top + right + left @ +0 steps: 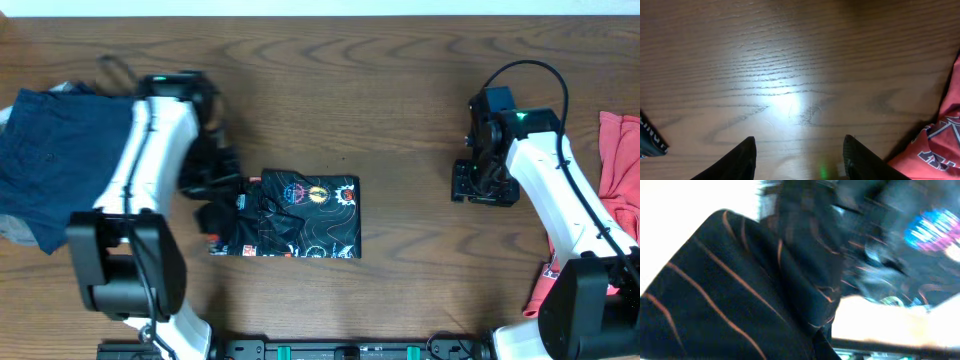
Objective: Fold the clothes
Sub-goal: 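Press the folded bundle flat with the left gripper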
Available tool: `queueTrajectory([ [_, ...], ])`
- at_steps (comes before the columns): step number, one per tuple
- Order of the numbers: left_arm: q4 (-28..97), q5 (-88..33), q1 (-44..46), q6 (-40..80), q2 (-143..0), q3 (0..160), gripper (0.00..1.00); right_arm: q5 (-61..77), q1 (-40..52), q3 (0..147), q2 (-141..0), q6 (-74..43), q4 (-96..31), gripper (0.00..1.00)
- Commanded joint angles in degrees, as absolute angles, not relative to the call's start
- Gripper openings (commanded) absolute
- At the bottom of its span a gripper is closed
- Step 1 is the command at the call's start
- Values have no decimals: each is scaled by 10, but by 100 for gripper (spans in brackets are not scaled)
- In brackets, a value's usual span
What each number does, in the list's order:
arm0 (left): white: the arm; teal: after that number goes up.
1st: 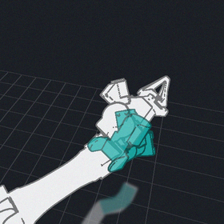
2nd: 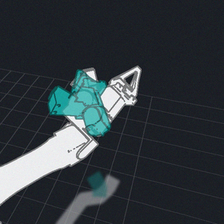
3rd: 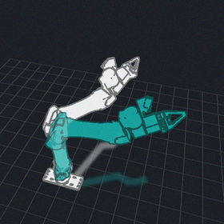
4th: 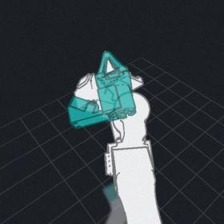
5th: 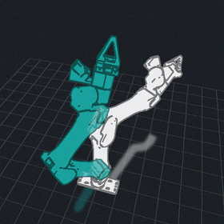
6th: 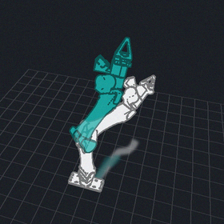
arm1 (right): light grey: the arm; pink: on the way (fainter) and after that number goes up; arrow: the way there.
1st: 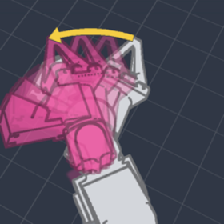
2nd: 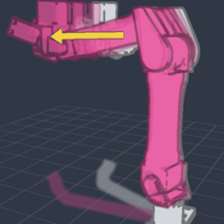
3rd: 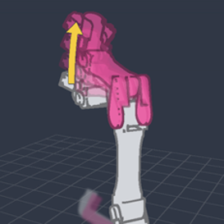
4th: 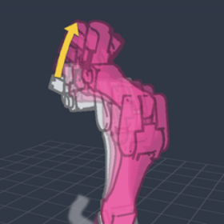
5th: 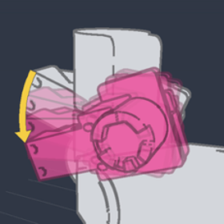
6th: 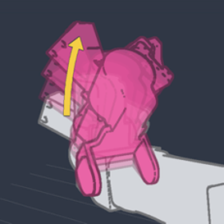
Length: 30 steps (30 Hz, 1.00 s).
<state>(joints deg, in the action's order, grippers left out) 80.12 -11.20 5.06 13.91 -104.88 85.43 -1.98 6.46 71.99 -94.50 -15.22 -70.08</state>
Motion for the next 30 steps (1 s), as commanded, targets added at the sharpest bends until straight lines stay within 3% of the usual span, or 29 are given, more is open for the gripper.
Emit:
queueTrajectory([
  [1, 788, -159, 122, 176, -1037, 864, 6, -26, 60, 726, -941, -140, -703, 54],
  [13, 665, -153, 344, 231, -1041, 853, 9, -25, 60, 726, -941, -132, -703, 55],
  [18, 635, -137, 365, 246, -1046, 853, 15, -19, 60, 726, -941, -130, -703, 56],
  [30, 552, -191, 411, 262, -1046, 853, 17, -19, 60, 726, -941, -130, -700, 56],
])
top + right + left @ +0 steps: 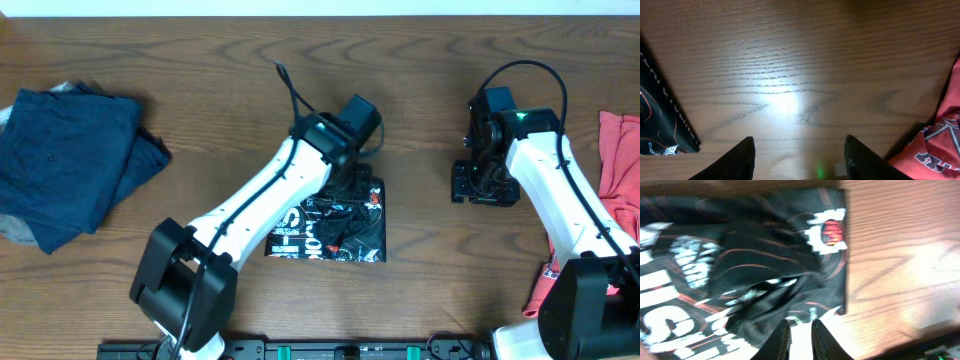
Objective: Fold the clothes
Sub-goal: 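Press the folded bundle flat with the left gripper, then tidy the bundle's right side with the right gripper and withdraw left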
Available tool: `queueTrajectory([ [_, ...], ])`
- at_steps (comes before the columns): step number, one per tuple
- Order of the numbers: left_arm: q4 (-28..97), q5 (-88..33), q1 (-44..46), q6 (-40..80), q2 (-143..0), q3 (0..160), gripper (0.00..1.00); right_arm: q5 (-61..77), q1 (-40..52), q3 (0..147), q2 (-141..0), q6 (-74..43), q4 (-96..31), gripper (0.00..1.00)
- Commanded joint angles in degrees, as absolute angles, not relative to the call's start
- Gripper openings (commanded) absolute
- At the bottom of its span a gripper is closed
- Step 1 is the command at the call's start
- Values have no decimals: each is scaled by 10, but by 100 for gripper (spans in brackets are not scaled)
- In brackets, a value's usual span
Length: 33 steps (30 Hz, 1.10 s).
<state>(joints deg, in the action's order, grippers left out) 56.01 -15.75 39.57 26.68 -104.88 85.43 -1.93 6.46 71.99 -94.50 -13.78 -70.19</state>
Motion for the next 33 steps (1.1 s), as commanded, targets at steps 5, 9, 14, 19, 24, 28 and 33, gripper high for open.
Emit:
queueTrajectory([
  [5, 571, -182, 388, 182, -1032, 859, 16, 35, 62, 726, -941, -92, -689, 60],
  [9, 617, -128, 313, 180, -1000, 866, 16, 140, 78, 726, -941, -13, -669, 60],
  [14, 638, -122, 196, 181, -973, 866, 16, 198, 139, 726, -941, 14, -620, 61],
  [19, 641, -135, 114, 193, -984, 853, 35, 195, 245, 726, -943, 13, -540, 62],
  [24, 633, -145, 93, 193, -992, 818, 37, 106, 336, 726, -961, -43, -464, 68],
  [28, 623, -145, 93, 193, -992, 791, 37, 81, 378, 726, -990, -53, -431, 77],
  [33, 623, -145, 93, 193, -992, 778, 37, 73, 389, 726, -1033, -56, -410, 71],
])
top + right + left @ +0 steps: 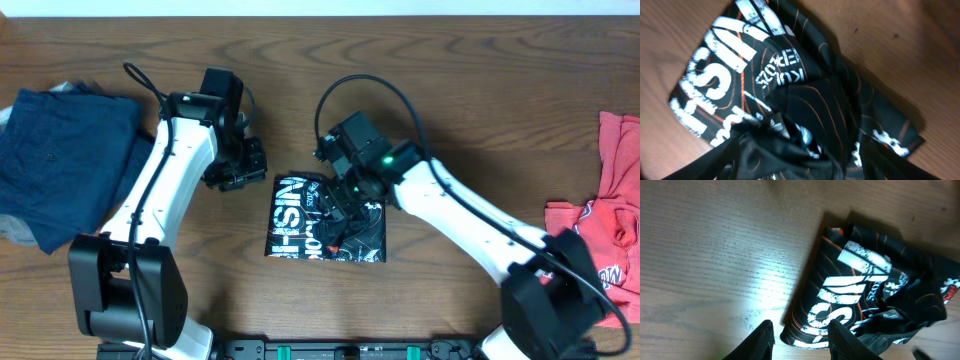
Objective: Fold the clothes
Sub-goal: 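Tidy the bundle's right side with the right gripper and withdraw left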
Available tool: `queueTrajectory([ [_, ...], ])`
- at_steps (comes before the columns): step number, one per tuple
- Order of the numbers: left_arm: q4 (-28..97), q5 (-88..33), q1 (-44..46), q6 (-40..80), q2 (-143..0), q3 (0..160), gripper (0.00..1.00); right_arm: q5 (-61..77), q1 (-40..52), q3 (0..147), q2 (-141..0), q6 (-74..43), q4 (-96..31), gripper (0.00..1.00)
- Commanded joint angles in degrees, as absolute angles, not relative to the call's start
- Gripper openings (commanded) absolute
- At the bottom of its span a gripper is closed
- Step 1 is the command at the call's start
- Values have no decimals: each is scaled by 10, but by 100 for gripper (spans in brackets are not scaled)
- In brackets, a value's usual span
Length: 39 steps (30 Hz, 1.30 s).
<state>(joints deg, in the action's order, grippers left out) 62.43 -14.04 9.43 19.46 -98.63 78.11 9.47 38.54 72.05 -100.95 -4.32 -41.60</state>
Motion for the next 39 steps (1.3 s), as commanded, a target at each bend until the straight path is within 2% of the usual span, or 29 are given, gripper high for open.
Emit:
queueTrajectory([
  [1, 623, -145, 93, 193, -992, 778, 37, 73, 389, 726, -1044, -56, -408, 68],
  [2, 623, -145, 93, 193, -992, 778, 37, 72, 389, 726, -1052, -58, -407, 59],
  [5, 623, -145, 93, 193, -992, 778, 37, 52, 383, 726, -1069, -77, -414, 2],
  [6, 623, -145, 93, 193, -992, 778, 37, 36, 379, 726, -1069, -95, -420, 1],
  [11, 623, -145, 93, 193, -992, 778, 37, -104, 344, 726, -1054, -235, -473, 3],
  [12, 623, -145, 93, 193, -992, 778, 37, -124, 330, 726, -1050, -255, -488, 9],
  [15, 623, -145, 93, 193, -992, 778, 37, -135, 295, 726, -1049, -258, -519, 36],
  [16, 623, -145, 93, 193, -992, 778, 37, -135, 285, 726, -1049, -256, -528, 38],
  [18, 623, -145, 93, 193, -992, 778, 37, -135, 267, 726, -1049, -251, -541, 40],
  [21, 623, -145, 93, 193, -992, 778, 37, -113, 248, 727, -1047, -232, -559, 27],
  [25, 623, -145, 93, 193, -992, 778, 37, 20, 244, 727, -1027, -177, -562, 24],
  [28, 620, -145, 93, 191, -992, 778, 37, 152, 257, 727, -999, -136, -540, 27],
  [30, 618, -145, 93, 191, -992, 778, 38, 211, 275, 727, -987, -102, -529, 35],
  [31, 617, -145, 93, 191, -992, 778, 38, 214, 286, 727, -985, -98, -528, 42],
  [34, 614, -145, 93, 191, -992, 778, 41, 202, 320, 723, -990, -98, -517, 51],
  [39, 614, -145, 93, 191, -992, 778, 42, 190, 371, 715, -1016, -108, -472, 53],
])
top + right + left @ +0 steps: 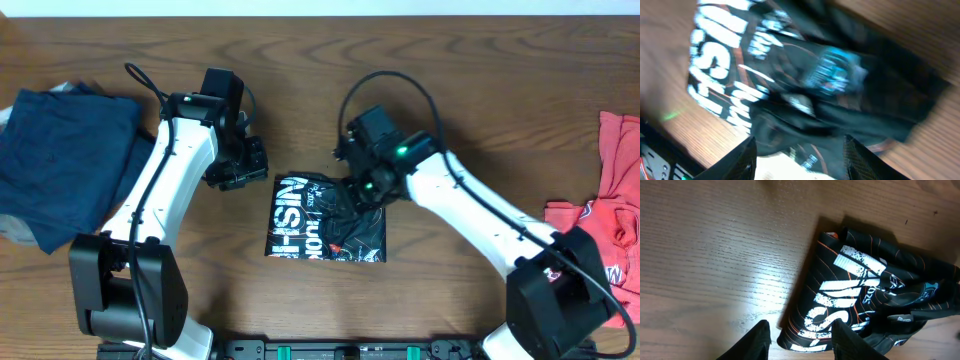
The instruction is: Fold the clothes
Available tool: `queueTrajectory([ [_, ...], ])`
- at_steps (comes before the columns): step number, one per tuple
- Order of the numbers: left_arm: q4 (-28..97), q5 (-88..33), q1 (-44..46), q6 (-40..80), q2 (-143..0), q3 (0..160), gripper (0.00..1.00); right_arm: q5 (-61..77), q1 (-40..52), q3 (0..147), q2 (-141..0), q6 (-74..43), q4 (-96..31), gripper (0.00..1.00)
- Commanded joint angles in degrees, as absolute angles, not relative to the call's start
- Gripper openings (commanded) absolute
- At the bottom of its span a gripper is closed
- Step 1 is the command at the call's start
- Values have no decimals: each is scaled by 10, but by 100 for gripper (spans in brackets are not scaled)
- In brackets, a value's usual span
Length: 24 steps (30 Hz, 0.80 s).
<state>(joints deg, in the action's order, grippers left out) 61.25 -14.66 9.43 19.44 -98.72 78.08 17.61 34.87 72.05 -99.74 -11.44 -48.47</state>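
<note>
A black printed shirt (322, 220) lies folded into a rough rectangle at the table's middle, its right half rumpled; it also fills the right wrist view as the black shirt (805, 80) and shows at right in the left wrist view (860, 300). My right gripper (362, 190) hovers open over the shirt's upper right corner, fingers (740, 162) spread with only cloth below them. My left gripper (236, 170) is open just left of the shirt, nothing between its fingers (756, 342).
A folded navy garment (60, 160) sits at the far left edge. A red garment (600, 215) lies bunched at the far right edge. Bare wood table (450, 90) runs behind the shirt.
My right gripper has moved up and right, from over the shirt's middle to its upper right corner. The left arm has hardly moved. The shirt lies in the same place.
First my left gripper was at the shirt's left edge, the right arm parked at right. Then the left arm reached across the shirt, now turned and refolded. Later the left arm had pulled back left and the right arm had come over the shirt, where it stays.
</note>
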Motion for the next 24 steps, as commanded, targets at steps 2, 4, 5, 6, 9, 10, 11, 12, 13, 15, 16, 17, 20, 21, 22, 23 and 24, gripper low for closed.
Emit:
queueTrajectory([
  [2, 614, -145, 93, 191, -992, 778, 42, 179, 390, 715, -1030, -109, -455, 53],
  [4, 614, -145, 93, 191, -992, 778, 42, 149, 407, 715, -1042, -122, -446, 53],
  [5, 614, -145, 93, 191, -992, 778, 42, 125, 417, 715, -1049, -133, -446, 53],
  [6, 614, -145, 93, 191, -992, 778, 43, 112, 422, 715, -1053, -135, -446, 54],
  [9, 614, -145, 93, 191, -992, 778, 43, 105, 436, 715, -1067, -136, -446, 55],
  [10, 614, -145, 93, 191, -992, 778, 42, 105, 440, 715, -1070, -136, -448, 54],
  [11, 614, -145, 93, 191, -992, 778, 43, 105, 442, 715, -1072, -136, -450, 51],
  [12, 614, -145, 93, 191, -992, 778, 42, 105, 443, 715, -1075, -137, -452, 46],
  [13, 614, -145, 93, 191, -992, 778, 43, 105, 443, 715, -1076, -137, -455, 39],
  [15, 614, -145, 93, 191, -992, 778, 43, 95, 443, 715, -1079, -149, -463, 18],
  [16, 614, -145, 93, 191, -992, 778, 43, 81, 442, 715, -1079, -163, -471, 11],
  [17, 615, -145, 93, 191, -992, 778, 43, 53, 442, 715, -1079, -187, -485, 4],
  [20, 615, -145, 93, 191, -992, 778, 43, -32, 440, 715, -1079, -265, -537, 1],
  [21, 615, -145, 93, 191, -992, 778, 43, -60, 437, 715, -1079, -296, -563, 1],
  [22, 615, -145, 93, 191, -992, 778, 42, -78, 434, 715, -1079, -320, -585, 1],
  [23, 615, -145, 93, 191, -992, 778, 42, -95, 430, 715, -1079, -342, -611, 1],
  [24, 614, -145, 93, 191, -992, 778, 42, -109, 427, 715, -1079, -364, -634, 1],
])
